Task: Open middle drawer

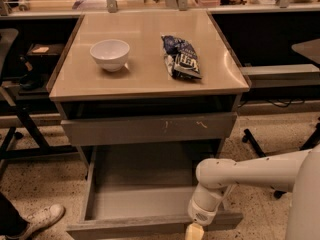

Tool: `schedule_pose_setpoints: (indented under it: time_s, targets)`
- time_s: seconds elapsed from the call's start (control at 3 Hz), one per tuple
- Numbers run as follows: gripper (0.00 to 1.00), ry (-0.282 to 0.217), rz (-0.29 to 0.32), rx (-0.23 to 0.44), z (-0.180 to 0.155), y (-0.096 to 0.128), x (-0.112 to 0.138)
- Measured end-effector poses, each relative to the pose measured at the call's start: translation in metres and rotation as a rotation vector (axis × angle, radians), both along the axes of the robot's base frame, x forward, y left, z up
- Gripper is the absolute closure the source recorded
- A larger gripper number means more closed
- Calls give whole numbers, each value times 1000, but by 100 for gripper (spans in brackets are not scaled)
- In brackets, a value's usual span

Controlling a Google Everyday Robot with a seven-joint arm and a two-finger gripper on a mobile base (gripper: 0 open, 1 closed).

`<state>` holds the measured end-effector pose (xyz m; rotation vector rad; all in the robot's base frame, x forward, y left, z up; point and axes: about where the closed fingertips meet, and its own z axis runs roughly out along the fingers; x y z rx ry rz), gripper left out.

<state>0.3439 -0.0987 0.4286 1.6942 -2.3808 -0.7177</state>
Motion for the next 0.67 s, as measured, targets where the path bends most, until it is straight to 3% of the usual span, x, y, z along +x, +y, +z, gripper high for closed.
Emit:
schedule_pose_setpoints:
  time_s: [0.33,0.67]
  targets:
    - [0,29,-29,14,5,-5,-27]
    - [0,29,-29,14,6,-5,-26]
